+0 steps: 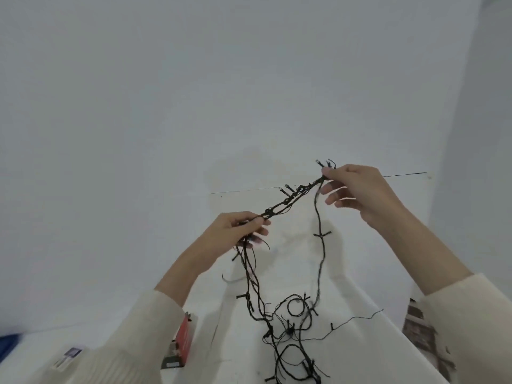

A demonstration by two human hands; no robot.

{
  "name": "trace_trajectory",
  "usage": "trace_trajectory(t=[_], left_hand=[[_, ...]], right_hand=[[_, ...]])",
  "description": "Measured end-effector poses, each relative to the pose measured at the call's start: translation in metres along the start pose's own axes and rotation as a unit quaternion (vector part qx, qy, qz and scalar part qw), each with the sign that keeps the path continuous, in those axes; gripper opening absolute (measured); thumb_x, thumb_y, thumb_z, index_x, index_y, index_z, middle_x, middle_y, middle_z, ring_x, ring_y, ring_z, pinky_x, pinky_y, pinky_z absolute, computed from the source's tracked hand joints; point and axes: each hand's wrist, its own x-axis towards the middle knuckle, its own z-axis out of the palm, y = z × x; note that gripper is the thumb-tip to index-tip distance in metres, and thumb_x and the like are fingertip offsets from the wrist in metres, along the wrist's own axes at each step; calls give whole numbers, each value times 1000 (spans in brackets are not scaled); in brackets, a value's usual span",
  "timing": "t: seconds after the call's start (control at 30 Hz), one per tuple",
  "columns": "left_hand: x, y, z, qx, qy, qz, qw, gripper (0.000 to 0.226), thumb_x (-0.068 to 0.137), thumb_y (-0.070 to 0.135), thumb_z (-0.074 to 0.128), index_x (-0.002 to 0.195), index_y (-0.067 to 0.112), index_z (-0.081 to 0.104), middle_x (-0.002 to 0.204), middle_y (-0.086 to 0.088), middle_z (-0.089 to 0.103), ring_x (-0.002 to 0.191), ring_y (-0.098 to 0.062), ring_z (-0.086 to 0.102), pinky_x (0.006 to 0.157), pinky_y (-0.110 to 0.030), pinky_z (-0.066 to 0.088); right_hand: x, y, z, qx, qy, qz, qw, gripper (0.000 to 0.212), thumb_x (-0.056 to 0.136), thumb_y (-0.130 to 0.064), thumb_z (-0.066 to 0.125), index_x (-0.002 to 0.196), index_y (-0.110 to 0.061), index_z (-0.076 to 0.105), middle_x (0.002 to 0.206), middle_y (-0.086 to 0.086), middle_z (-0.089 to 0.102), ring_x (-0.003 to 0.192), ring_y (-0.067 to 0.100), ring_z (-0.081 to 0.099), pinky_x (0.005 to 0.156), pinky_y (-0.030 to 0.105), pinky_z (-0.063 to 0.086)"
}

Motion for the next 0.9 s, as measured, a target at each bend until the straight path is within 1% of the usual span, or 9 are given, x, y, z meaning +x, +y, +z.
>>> trace_trajectory(t=[0.17, 0.27, 0.3, 0.4, 0.47, 0.53, 0.6, 0.8, 0.9], left_hand=[[6, 19, -12, -18, 134, 50, 990, 14, 91, 21, 58, 87, 22, 71, 92, -1, 68, 88, -15, 61, 82, -30, 50], [6, 43, -12, -11, 116, 82, 990, 17, 94, 19, 54, 89, 11, 68, 74, -2, 56, 61, -12, 55, 67, -28, 53], [7, 51, -10, 26, 88, 87, 992, 18, 93, 19, 54, 92, 9, 68, 70, -1, 53, 55, -11, 52, 59, -24, 50], [13, 75, -1, 118, 38, 122, 985, 18, 91, 20, 57, 93, 8, 69, 63, 0, 49, 53, -13, 47, 57, -26, 43], [14, 86, -5, 83, 57, 135, 986, 13, 89, 20, 61, 92, 10, 67, 61, 0, 47, 50, -12, 43, 55, -26, 39], [11, 84, -20, 78, 26, 103, 991, 18, 83, 22, 70, 99, 16, 64, 59, 4, 45, 46, -10, 40, 49, -21, 37], [7, 66, -34, 180, -45, 34, 982, 28, 80, 22, 72, 105, 22, 59, 63, 3, 46, 47, -10, 42, 51, -20, 39], [11, 10, -46, 286, 9, -17, 958, 3, 80, 21, 68, 78, 21, 68, 58, 9, 62, 57, -7, 58, 64, -25, 47], [2, 6, -54, 209, 11, -54, 976, 6, 84, 20, 64, 83, 17, 69, 69, -1, 68, 71, -14, 62, 75, -32, 46]], right_hand=[[0, 5, 7, -115, -7, -1, 993, 11, 82, -15, 58, 73, -8, 56, 65, 10, 64, 48, 23, 57, 48, 23, 42], [-3, 0, 15, -397, -87, -30, 913, 19, 78, -26, 67, 92, -14, 62, 83, 3, 67, 70, 20, 62, 63, 27, 47], [-5, -4, 21, -408, -115, -50, 904, 33, 76, -28, 70, 107, -21, 59, 94, 0, 64, 84, 18, 60, 73, 29, 46], [-10, -24, 40, -239, -247, -65, 937, 54, 77, -24, 72, 126, -30, 50, 105, -5, 65, 101, 10, 59, 88, 28, 44], [-10, -34, 42, -171, -262, -53, 948, 27, 82, -23, 68, 108, -18, 63, 69, -2, 66, 71, 12, 63, 82, 31, 50], [-5, -42, 31, -101, -224, -26, 969, 15, 84, -26, 66, 85, -11, 67, 45, -6, 39, 43, 12, 42, 65, 27, 53], [0, -51, 15, 14, -194, 14, 981, 18, 85, -28, 64, 76, -13, 61, 44, -8, 26, 38, 9, 27, 51, 20, 46], [8, -63, -4, 349, -49, -9, 936, 22, 90, -24, 59, 72, -12, 57, 44, -6, 31, 37, 9, 27, 41, 17, 40], [15, -66, -18, 261, 61, -43, 962, 23, 91, -24, 56, 70, -14, 57, 43, -5, 38, 38, 12, 34, 47, 22, 44]])
